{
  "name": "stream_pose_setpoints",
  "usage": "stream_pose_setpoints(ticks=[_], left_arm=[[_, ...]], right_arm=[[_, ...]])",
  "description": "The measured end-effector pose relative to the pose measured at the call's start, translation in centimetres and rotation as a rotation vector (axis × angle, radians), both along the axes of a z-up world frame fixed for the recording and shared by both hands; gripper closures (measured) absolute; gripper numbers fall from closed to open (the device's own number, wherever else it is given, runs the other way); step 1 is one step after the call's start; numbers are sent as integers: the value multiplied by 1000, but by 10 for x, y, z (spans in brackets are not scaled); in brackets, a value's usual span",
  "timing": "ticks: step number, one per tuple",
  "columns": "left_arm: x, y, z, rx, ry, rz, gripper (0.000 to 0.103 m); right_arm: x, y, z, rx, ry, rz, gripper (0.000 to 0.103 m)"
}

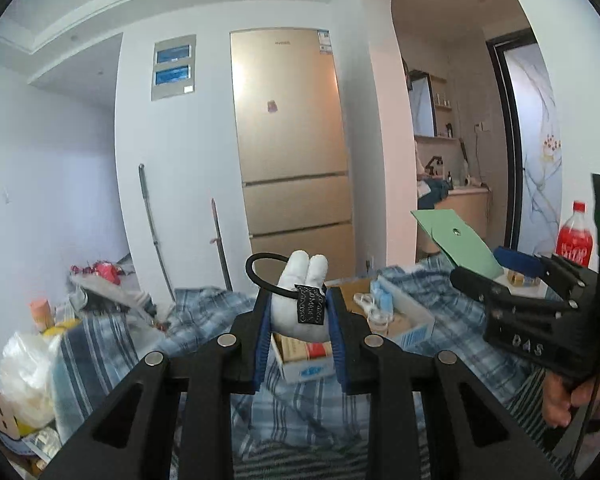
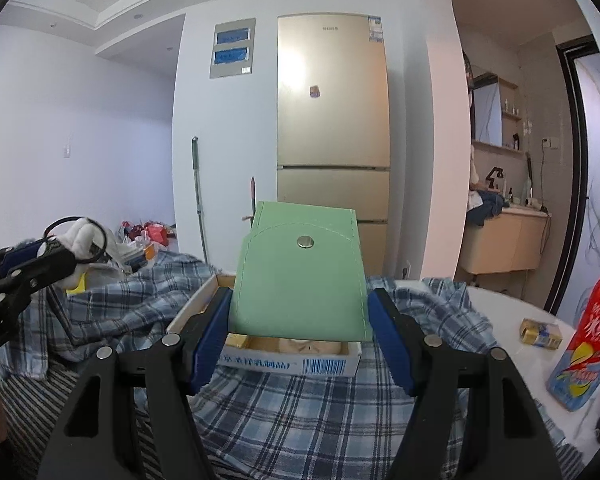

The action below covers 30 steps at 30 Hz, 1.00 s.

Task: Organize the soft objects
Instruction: 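Carry the white plush and green pouch over the box with both grippers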

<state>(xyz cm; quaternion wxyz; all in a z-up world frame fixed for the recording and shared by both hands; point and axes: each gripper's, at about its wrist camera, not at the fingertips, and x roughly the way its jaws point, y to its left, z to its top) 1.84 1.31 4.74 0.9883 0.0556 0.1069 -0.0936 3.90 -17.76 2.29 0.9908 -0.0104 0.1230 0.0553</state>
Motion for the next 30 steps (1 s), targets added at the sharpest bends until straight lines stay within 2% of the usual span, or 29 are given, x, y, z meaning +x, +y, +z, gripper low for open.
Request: stream_pose_setpoints(ticks=[6,11,17,22,26,30], left_arm=[[6,-15,31,-21,-70,23,75],[25,-28,58,-43,-119,23,75],[52,-30,93,-106,-158,17,75],[70,-32,104,-121,-171,17,75],[90,-31,98,-137,-119,-10,75],[111,-35,84,-101,-60,5,75]], right_arm=[[6,4,34,-6,-27,14,35],[20,2,64,-20,-103,-5,35],[50,-4,91,8,-151,-16,35],[69,-9,90,30,-153,-30,35],[82,-13,78,44,-121,-30,35],[97,-13,59,45,-67,-18,35]])
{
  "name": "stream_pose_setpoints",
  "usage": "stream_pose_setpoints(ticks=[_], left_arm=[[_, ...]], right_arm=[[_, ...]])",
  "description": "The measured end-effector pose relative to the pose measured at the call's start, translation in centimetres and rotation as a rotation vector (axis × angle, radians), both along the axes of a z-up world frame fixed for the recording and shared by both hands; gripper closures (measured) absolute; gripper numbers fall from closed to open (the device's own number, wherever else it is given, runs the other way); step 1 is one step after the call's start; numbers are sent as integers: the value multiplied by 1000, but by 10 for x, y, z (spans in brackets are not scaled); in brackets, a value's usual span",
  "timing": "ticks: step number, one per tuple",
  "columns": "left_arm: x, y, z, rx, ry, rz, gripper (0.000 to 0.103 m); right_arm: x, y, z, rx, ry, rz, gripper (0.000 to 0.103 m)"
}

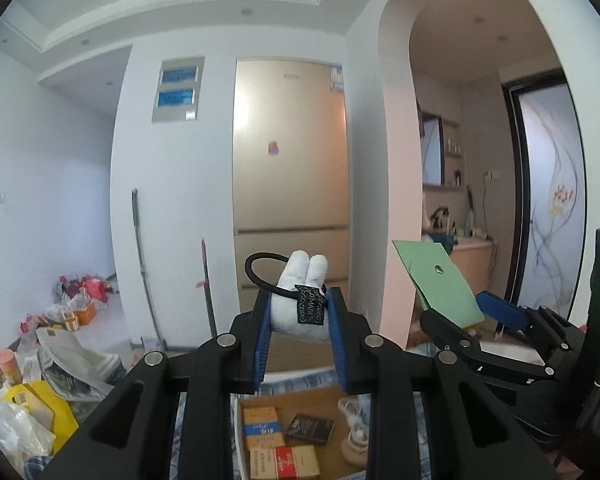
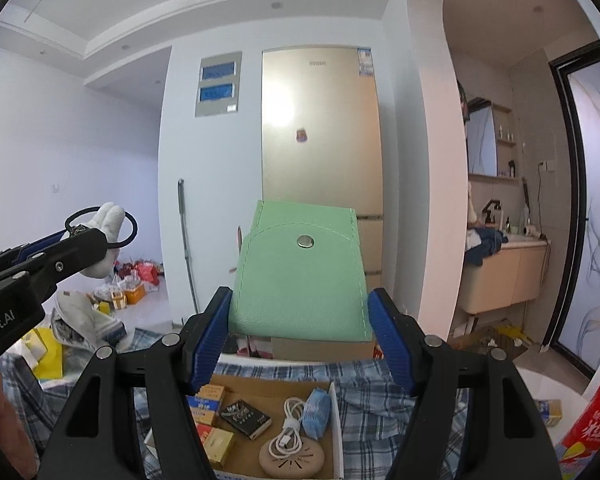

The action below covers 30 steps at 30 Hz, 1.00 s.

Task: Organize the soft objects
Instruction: 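Carry the white plush and green pouch over the box with both grippers, then open both grippers to drop the plush and pouch into the box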

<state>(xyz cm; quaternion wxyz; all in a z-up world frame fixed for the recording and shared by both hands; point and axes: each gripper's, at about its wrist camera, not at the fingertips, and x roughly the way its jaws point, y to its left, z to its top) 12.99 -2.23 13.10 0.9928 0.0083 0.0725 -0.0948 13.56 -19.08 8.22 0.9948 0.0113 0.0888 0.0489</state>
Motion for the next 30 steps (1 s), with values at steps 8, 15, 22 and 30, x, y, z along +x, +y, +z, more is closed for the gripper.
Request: stream_pose_setpoints(ticks=[8,15,22,30], left_arm=[[68,-7,-44,79,340,58,74],[113,-6,-96,129,490,64,74],[136,-1,-147,120,630,38,74],[149,3,-166,120,704,41,70]], right_arm=[[42,-1,-52,31,208,70,35],[65,7,-91,-13,357,99,35],[79,14,-121,-58,478,116,35],[82,19,-129,-95,514,114,35]])
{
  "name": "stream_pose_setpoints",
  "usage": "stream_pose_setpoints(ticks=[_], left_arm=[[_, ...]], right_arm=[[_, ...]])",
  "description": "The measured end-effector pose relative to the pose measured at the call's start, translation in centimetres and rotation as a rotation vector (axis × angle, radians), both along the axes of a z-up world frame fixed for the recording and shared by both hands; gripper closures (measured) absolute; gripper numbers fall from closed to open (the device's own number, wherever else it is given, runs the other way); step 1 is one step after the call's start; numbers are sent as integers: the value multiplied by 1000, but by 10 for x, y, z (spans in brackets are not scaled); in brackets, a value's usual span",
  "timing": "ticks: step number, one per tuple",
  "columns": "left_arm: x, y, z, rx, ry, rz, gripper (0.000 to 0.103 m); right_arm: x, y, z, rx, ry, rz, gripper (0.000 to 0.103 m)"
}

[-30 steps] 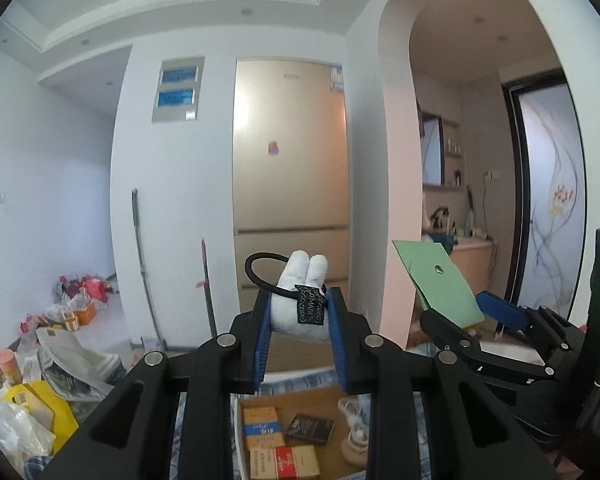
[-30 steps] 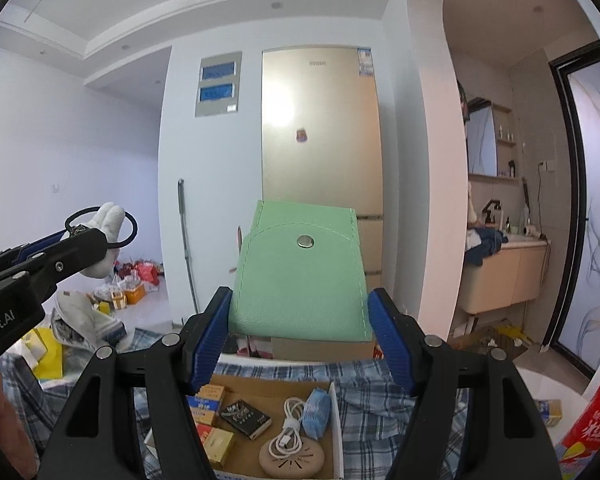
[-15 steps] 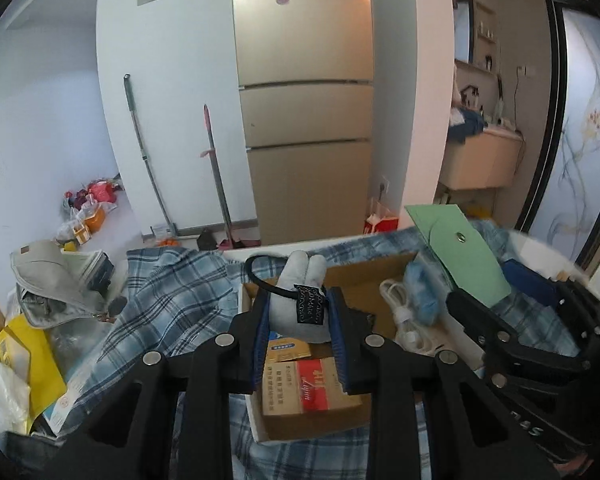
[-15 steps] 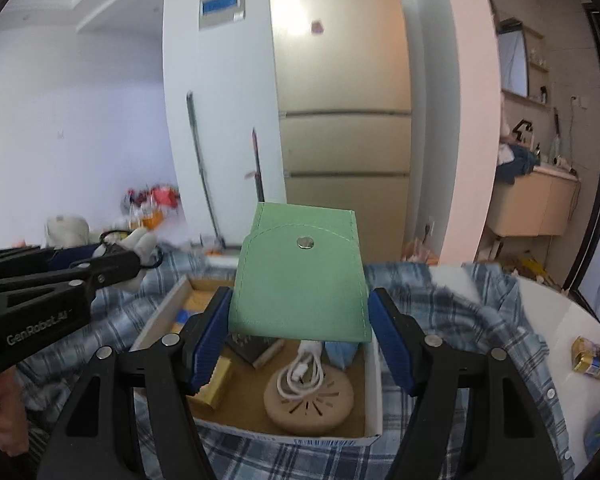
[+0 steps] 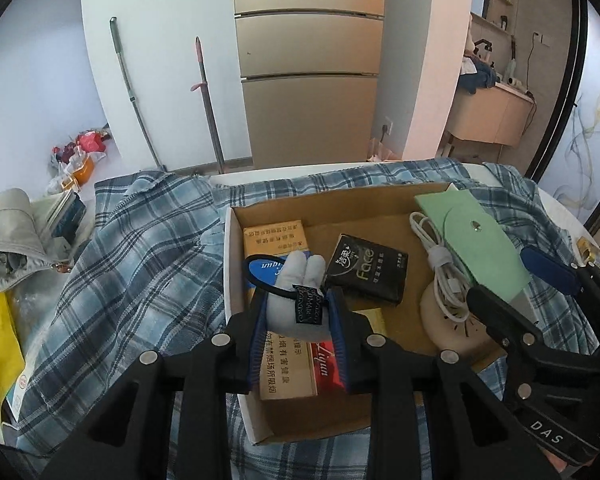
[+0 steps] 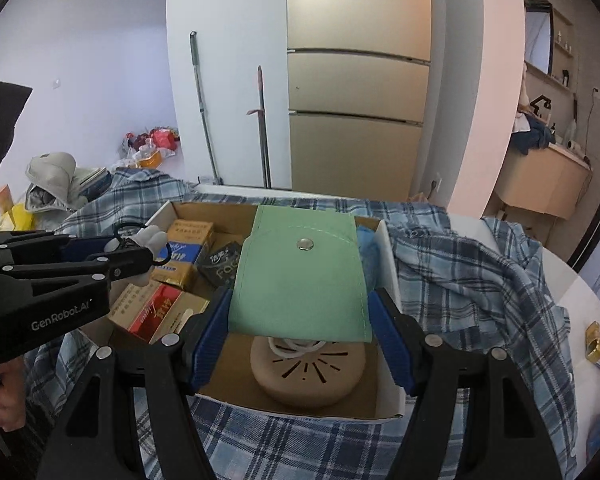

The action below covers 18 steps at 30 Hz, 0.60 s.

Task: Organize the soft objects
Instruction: 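Open both grippers to drop the plush and pouch into the box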

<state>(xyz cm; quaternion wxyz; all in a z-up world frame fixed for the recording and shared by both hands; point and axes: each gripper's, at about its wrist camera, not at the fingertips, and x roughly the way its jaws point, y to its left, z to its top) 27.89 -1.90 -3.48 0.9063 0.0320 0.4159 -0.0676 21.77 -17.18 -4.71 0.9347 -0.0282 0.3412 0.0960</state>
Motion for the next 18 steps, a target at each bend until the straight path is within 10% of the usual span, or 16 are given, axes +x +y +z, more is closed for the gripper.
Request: stream_pose_setpoints(ticks=[2,4,18], left_arm=[[-1,0,0,-1,-1,-10,59],[-4,-2,1,16,-34,-5,22],[-14,4,21,-11,-97,10,19]], right_arm=[[2,2,-1,-3,6,8,35],[2,3,-3,-7,11,13,34],[0,-6,4,-3,-23,-26,27]])
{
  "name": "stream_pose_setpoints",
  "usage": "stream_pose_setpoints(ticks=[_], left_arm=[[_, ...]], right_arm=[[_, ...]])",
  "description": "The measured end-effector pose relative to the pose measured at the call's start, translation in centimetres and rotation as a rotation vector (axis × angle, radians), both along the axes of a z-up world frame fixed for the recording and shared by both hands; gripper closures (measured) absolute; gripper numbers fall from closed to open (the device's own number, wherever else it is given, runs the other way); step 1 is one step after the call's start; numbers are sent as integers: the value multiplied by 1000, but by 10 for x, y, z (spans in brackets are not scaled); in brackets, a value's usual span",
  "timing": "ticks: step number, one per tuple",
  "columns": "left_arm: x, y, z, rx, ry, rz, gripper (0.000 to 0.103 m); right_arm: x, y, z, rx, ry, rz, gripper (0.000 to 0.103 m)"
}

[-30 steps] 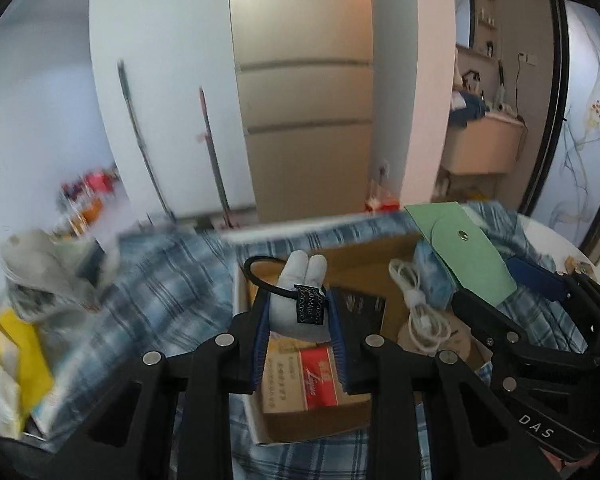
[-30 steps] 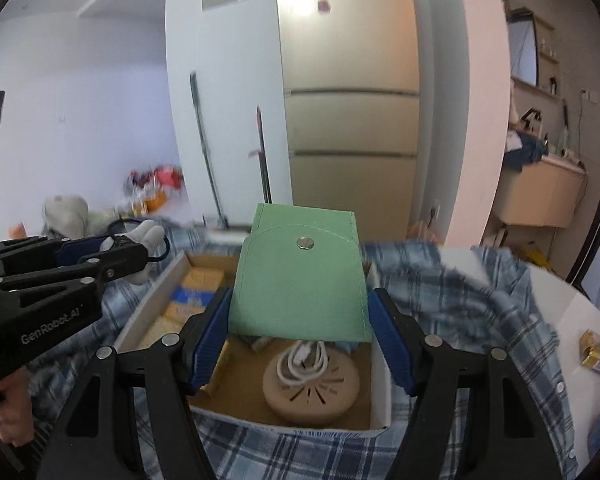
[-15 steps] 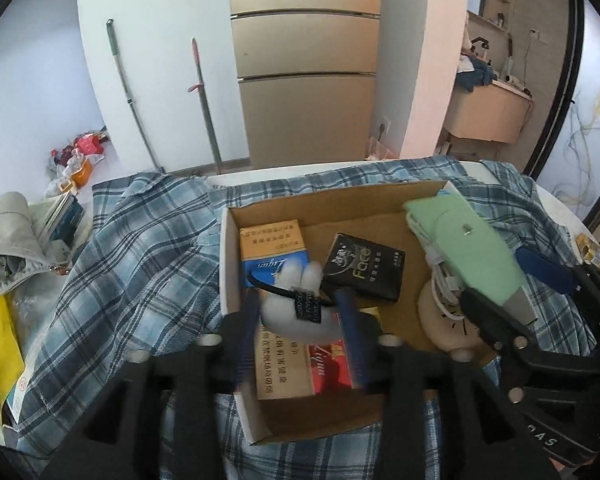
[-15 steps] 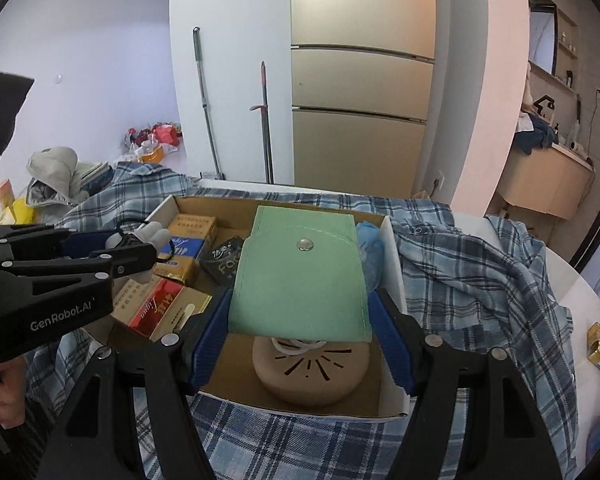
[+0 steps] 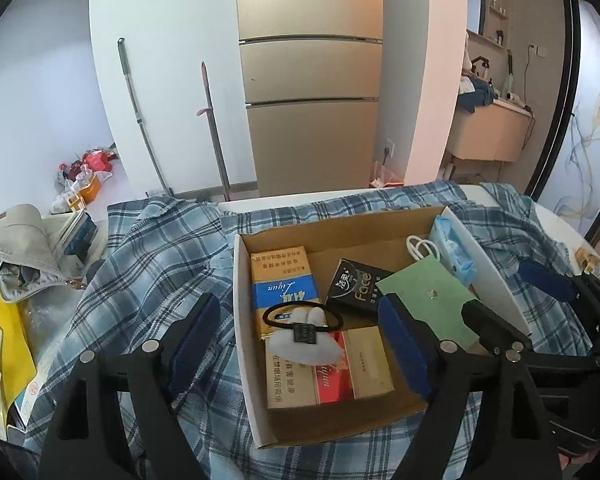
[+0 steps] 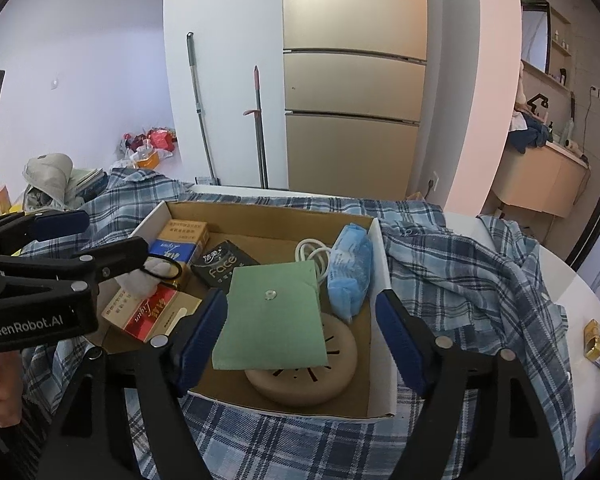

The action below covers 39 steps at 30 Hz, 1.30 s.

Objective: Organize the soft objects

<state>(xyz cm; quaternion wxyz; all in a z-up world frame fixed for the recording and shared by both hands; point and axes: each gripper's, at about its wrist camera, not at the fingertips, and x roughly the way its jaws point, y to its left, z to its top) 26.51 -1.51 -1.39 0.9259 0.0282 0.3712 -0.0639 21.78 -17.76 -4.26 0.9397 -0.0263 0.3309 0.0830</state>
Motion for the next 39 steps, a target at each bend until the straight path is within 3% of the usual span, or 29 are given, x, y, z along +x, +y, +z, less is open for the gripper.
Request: stream_pose_setpoints(ticks=[10,14,21,23,25,29,34,39], left_arm=[[-34,-3,44,-20,-133,-7,19],[-57,-4,68,-36,-196,-2,19],[-105,1,106,-27,-321,2,16],[-120,3,115,-35,-375,4,13],[-135,4,123,-37,-432,-6,0],[-165,7,142,-10,-546,-8,0],[-196,15,158,-59,-611,-9,0],[-226,17,165,-61,-675,-9,0]], right_arm=[[-23,-11,43,26,-135,-32,27],[-36,-12,66,27,-178,-30,21],[-75,-19,103,31,-290,-48,1],[-86,-20,113,27,-320,-65,1],[-96,-21,122,21,-337,-76,1],[-120,-25,141,20,-402,-89,1],[-148,-29,160,47,-476,-90,1],[-174,-28,165,61,-534,-97,1]])
